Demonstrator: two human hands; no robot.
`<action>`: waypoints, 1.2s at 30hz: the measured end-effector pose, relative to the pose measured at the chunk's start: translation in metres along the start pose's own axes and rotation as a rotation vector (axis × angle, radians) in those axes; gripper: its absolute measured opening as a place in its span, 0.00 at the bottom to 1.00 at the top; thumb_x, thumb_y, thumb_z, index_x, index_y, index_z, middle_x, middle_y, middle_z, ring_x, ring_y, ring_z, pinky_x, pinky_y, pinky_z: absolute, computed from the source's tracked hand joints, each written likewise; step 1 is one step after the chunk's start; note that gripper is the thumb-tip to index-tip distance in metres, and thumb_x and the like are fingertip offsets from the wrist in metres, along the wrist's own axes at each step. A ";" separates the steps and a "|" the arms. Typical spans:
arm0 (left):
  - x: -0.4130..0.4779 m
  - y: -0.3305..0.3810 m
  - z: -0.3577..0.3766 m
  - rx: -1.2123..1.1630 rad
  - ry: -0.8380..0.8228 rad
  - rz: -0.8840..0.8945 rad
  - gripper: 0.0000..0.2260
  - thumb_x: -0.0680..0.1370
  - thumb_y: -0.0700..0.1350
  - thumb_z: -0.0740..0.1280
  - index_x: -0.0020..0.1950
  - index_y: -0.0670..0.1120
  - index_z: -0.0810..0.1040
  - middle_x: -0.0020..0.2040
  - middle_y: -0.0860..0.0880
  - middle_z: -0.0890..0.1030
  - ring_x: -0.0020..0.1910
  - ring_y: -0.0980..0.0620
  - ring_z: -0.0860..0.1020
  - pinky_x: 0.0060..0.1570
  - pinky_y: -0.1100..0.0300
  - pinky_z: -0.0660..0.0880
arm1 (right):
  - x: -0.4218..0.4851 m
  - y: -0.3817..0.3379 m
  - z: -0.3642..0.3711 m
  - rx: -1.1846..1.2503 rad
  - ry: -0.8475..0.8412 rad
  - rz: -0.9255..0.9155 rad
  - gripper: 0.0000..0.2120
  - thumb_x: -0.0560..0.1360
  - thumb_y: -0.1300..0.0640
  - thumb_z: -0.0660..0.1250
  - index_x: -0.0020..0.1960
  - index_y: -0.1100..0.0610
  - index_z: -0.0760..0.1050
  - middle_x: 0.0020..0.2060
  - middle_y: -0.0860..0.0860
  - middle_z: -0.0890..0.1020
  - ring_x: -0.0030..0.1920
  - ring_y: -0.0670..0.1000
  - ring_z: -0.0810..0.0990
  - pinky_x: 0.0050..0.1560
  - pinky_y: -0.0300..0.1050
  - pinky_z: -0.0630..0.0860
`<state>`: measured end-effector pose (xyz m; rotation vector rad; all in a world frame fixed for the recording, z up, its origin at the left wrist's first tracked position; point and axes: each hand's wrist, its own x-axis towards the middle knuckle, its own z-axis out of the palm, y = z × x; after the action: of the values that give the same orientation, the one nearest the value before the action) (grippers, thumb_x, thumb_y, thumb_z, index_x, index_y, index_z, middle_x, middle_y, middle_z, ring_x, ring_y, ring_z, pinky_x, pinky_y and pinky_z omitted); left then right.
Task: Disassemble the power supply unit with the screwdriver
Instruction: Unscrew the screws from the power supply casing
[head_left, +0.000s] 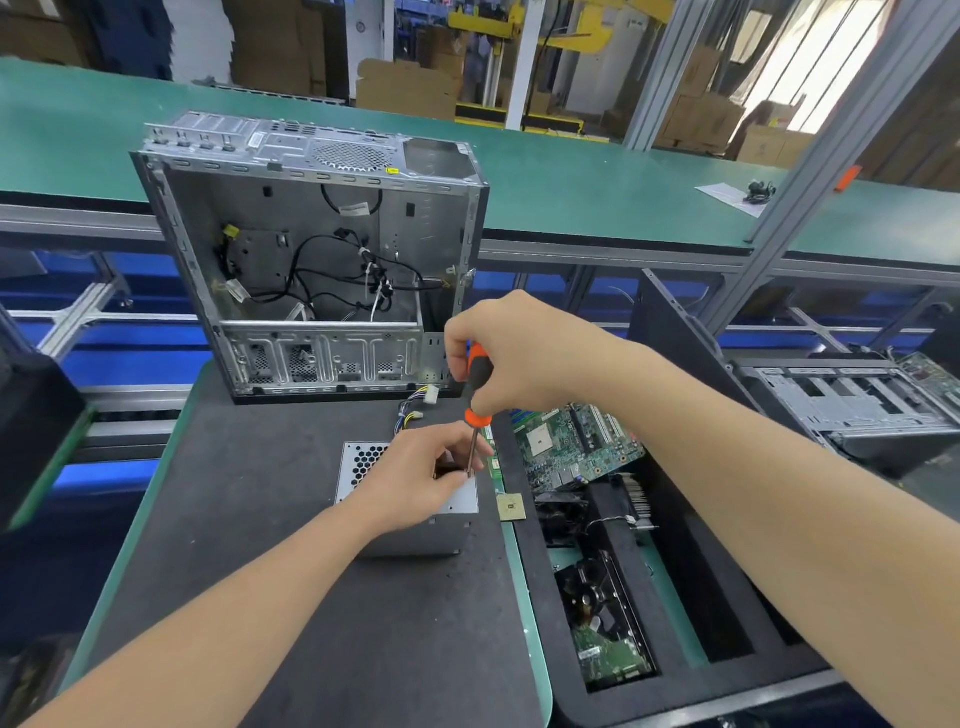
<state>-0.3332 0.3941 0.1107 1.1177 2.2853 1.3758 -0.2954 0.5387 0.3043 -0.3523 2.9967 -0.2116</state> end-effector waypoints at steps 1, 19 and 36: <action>0.000 0.001 0.000 -0.004 0.008 -0.002 0.21 0.74 0.30 0.65 0.51 0.56 0.81 0.49 0.62 0.84 0.45 0.57 0.81 0.43 0.70 0.73 | 0.000 0.001 0.000 0.010 0.011 0.004 0.12 0.65 0.56 0.78 0.46 0.51 0.79 0.38 0.40 0.74 0.37 0.41 0.74 0.32 0.41 0.71; 0.001 -0.007 0.004 -0.031 0.088 -0.076 0.10 0.78 0.42 0.75 0.49 0.58 0.82 0.43 0.59 0.85 0.42 0.57 0.82 0.44 0.68 0.76 | -0.010 0.013 -0.010 0.072 0.115 0.062 0.09 0.64 0.55 0.75 0.40 0.49 0.77 0.34 0.43 0.80 0.34 0.43 0.76 0.32 0.43 0.74; -0.109 -0.072 -0.090 0.181 0.574 -0.470 0.08 0.77 0.46 0.76 0.41 0.58 0.83 0.37 0.62 0.84 0.41 0.64 0.81 0.41 0.73 0.72 | 0.033 -0.024 0.053 0.493 0.433 0.196 0.14 0.66 0.43 0.76 0.42 0.52 0.77 0.40 0.48 0.81 0.42 0.49 0.81 0.35 0.35 0.73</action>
<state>-0.3447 0.2392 0.0793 0.1748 2.8564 1.4339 -0.3151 0.5015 0.2525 0.0497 3.1970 -1.1039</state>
